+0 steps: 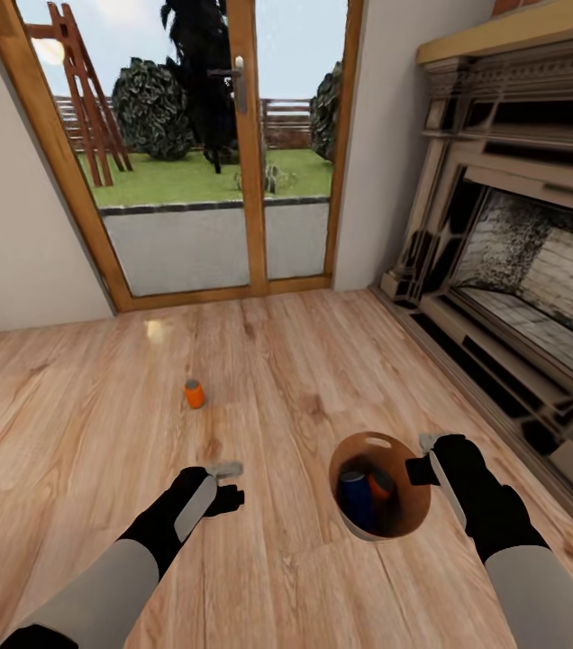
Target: Put the three can of soda from the living room inside the tash can in the kitchen.
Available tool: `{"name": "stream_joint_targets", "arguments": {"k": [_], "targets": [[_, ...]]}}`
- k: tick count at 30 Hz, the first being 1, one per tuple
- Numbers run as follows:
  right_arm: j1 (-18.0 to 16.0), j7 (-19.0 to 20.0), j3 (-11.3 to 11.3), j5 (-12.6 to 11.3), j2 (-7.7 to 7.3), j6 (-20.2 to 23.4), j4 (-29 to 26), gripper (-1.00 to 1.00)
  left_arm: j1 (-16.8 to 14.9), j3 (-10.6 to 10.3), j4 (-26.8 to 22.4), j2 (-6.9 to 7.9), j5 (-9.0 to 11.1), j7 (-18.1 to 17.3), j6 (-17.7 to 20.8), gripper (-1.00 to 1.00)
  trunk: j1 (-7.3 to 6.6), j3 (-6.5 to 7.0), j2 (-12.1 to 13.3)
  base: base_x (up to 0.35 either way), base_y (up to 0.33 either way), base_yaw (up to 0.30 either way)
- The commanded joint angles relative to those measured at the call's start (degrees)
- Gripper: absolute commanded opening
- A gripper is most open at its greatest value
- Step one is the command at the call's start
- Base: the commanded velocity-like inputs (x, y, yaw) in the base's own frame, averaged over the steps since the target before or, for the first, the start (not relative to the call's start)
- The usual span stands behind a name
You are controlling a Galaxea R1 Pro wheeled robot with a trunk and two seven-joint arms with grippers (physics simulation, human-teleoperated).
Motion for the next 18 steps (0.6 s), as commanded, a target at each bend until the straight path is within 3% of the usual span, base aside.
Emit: {"name": "stream_joint_targets", "arguments": {"k": [1, 18], "targets": [[0.0, 0.2, 0.0, -0.8, 0.01, 0.0, 0.0, -1.00, 0.0, 0.0, 0.0, 0.00, 0.0, 0.0, 0.0, 1.00, 0.00, 0.01, 0.0, 0.334, 0.121, 0.000], [0.0, 0.2, 0.0, -0.8, 0.00, 0.0, 0.0, -1.00, 0.0, 0.1, -0.1, -0.02, 0.0, 0.0, 0.0, 1.00, 0.00, 0.01, 0.0, 0.309, 0.181, 0.000]]}}
